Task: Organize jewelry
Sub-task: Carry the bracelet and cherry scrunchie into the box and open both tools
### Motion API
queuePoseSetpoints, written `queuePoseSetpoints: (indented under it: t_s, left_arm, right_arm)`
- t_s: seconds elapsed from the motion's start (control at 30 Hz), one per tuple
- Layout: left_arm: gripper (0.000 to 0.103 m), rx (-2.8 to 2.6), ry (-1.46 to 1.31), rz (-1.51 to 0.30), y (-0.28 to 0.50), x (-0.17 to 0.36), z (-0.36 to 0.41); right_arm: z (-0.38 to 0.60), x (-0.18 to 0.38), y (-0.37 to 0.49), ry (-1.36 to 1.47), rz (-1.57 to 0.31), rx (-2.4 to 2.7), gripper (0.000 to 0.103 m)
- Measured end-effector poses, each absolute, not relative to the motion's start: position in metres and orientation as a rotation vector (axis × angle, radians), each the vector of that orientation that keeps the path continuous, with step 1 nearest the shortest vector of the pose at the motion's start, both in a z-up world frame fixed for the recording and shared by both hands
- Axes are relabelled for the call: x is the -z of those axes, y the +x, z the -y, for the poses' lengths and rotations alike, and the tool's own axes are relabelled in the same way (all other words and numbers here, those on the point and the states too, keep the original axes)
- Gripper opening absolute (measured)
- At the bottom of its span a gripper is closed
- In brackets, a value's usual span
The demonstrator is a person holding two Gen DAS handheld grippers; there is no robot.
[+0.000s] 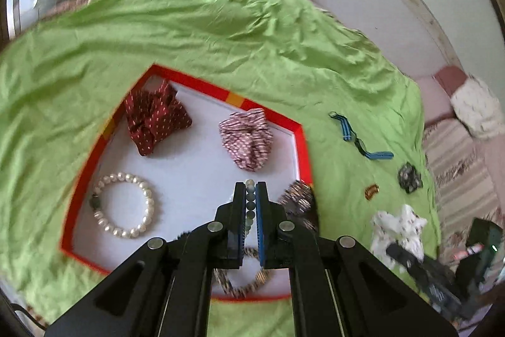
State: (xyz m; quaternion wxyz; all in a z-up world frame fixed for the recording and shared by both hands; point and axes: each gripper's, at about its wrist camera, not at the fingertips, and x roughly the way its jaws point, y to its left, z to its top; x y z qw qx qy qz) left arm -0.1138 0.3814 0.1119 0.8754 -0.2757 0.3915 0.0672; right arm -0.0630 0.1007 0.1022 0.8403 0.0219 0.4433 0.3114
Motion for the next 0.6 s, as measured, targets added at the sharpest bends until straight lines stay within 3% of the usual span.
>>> queuePoseSetpoints:
  t_s: [0.27,0.6]
  left_arm:
    - [0.005,-0.233,-0.658,-0.854,-0.094,-0.065,-0.436]
    - [0.005,-0.251,-0.720,-0.886,-0.093,-0.039,-0.473]
  right_arm:
    - [-0.203,-0.102,-0.059,-0.052,-1.015,-0.780,0.016]
    - [-0.296,-0.054,-0.031,-0.089,-1.151,-0.822,0.016]
